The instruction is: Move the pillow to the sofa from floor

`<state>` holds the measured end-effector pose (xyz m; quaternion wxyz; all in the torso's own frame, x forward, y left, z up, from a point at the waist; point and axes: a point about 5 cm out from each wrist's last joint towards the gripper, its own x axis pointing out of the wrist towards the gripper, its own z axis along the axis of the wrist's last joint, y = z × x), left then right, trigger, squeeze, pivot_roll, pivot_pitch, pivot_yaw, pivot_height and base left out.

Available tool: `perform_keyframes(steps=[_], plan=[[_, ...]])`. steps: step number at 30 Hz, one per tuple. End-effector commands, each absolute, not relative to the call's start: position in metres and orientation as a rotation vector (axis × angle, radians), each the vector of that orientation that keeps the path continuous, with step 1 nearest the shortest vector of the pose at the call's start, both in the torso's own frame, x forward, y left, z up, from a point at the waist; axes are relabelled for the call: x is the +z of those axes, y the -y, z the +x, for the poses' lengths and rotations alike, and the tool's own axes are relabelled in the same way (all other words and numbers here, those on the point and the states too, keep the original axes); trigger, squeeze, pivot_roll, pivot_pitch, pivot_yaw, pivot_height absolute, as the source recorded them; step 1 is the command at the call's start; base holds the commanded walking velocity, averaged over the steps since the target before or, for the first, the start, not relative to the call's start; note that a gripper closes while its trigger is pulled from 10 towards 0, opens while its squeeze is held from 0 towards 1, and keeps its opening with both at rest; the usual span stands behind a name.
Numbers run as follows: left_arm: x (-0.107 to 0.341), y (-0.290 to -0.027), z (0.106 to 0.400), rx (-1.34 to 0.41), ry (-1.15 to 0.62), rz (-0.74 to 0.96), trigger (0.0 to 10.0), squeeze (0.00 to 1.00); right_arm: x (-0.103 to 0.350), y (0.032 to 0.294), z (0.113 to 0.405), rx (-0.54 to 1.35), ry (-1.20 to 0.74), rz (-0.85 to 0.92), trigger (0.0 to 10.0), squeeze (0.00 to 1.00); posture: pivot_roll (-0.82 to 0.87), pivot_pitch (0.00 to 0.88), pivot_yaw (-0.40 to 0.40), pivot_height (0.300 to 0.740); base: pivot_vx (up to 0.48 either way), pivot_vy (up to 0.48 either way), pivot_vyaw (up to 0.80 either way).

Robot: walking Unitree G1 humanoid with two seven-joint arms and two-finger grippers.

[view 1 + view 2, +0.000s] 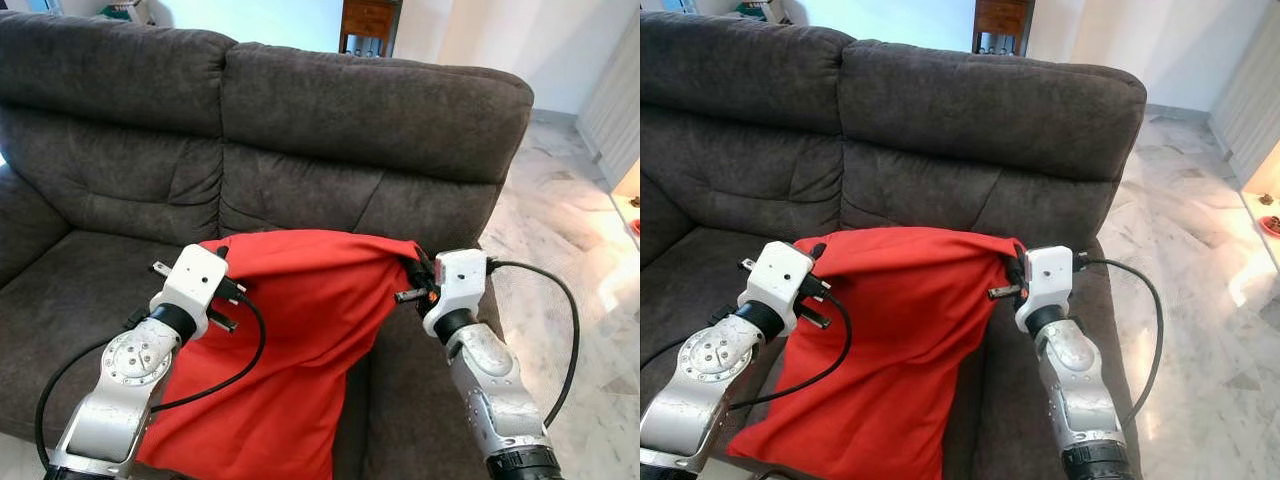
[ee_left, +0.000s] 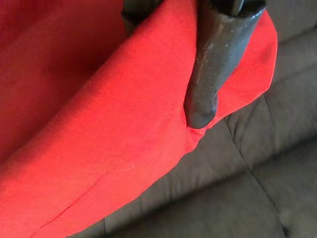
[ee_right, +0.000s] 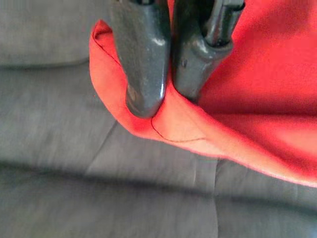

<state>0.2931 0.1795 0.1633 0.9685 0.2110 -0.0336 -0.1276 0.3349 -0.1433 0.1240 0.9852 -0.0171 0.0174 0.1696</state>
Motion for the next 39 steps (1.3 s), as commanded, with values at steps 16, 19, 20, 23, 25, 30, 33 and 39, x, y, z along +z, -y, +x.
perform_keyframes(steps=[16,19,20,23,25,30,33,39], plan=[[0.148,-0.175,0.290,-0.251,0.045,0.399,10.0,1.00,0.110,0.149,0.330,0.374,-0.076,-0.030,10.0,1.00,0.06,0.121,-0.041,0.740,0.000,0.000,0.00],[0.149,-0.173,0.291,-0.251,0.054,0.396,10.0,1.00,0.111,0.149,0.331,0.374,-0.071,-0.031,10.0,1.00,0.06,0.120,-0.041,0.740,0.000,0.000,0.00],[0.149,-0.173,0.291,-0.252,0.054,0.395,10.0,1.00,0.111,0.149,0.331,0.374,-0.071,-0.031,10.0,1.00,0.06,0.120,-0.041,0.740,0.000,0.000,0.00],[0.149,-0.172,0.291,-0.257,0.053,0.394,10.0,1.00,0.110,0.149,0.330,0.380,-0.074,-0.038,10.0,1.00,0.06,0.119,-0.041,0.740,0.000,0.000,0.00],[0.148,-0.170,0.290,-0.261,0.052,0.391,10.0,1.00,0.109,0.147,0.330,0.396,-0.076,-0.058,10.0,1.00,0.06,0.118,-0.041,0.740,0.000,0.000,0.00],[0.147,-0.168,0.290,-0.271,0.051,0.386,10.0,1.00,0.109,0.145,0.328,0.405,-0.066,-0.054,10.0,1.00,0.06,0.117,-0.040,0.740,0.000,0.000,0.00],[0.141,-0.169,0.289,-0.274,0.030,0.385,10.0,1.00,0.105,0.153,0.329,0.351,-0.079,-0.064,10.0,0.94,0.06,0.113,-0.039,0.740,0.000,0.000,0.00],[0.099,-0.189,0.284,-0.223,-0.116,0.356,10.0,0.00,0.072,0.203,0.324,0.050,-0.207,-0.004,10.0,0.00,0.05,0.099,-0.034,0.740,0.000,0.000,0.00]])
